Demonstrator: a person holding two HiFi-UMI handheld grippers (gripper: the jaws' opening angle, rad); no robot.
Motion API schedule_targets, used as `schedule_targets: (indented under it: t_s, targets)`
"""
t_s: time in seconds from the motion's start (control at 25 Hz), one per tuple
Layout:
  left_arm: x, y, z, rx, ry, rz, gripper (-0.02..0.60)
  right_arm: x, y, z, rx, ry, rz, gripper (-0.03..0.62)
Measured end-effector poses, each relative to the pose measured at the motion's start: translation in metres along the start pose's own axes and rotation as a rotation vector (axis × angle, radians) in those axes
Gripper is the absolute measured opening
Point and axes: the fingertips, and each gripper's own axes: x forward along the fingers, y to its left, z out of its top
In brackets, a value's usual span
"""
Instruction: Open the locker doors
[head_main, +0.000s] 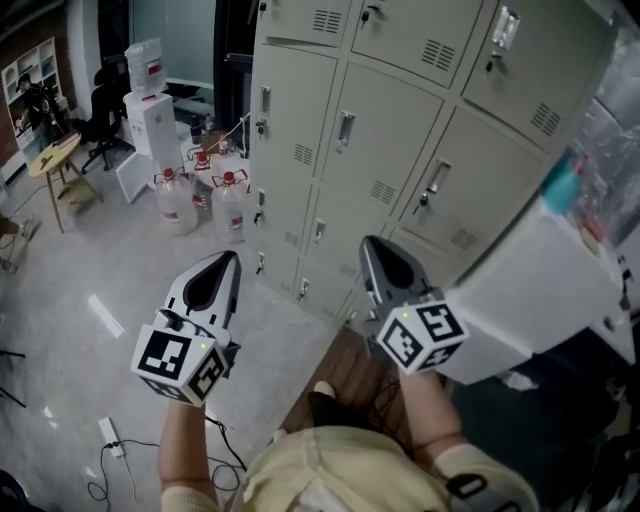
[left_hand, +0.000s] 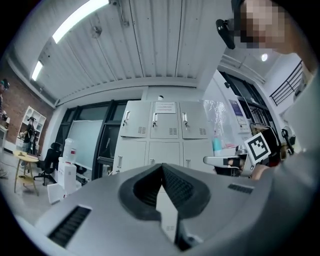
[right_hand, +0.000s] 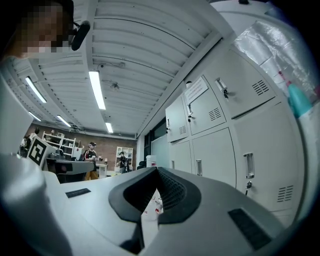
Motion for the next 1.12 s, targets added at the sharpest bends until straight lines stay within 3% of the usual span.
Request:
schedule_targets:
  t_s: [0.16, 0.4, 0.6, 0.68, 0.8, 1.12]
  targets:
    - [0.021, 0.009, 0.006, 0.029, -0.006, 0.031, 0.003, 0.017, -0.015, 0.0, -0.013, -0.001, -0.019, 0.006]
    - [0.079, 0.008, 0.019, 0.008, -0.025, -0.036, 0.003, 0.049, -0.049, 0.003, -0.044, -0.013, -0.017, 0.006]
    - [0.138, 0.008, 0.036, 0.059, -0.044, -0.067, 0.011, 0.083, -0.093, 0.016, -0.066, -0.027, -0.042, 0.006]
    - [0.164, 0.007, 0.044, 0.072, -0.061, -0.087, 0.064, 0.097, -0.112, 0.023, -0.074, -0.044, -0.05, 0.006]
    - [0.203, 0.008, 0.049, 0.091, -0.069, -0.106, 0.077, 0.119, -0.139, 0.031, -0.084, -0.063, -0.06, 0.006]
    - [0.298, 0.016, 0.058, 0.198, -0.036, -0.127, 0.102, 0.169, -0.202, 0.042, -0.08, -0.09, -0.105, 0.006]
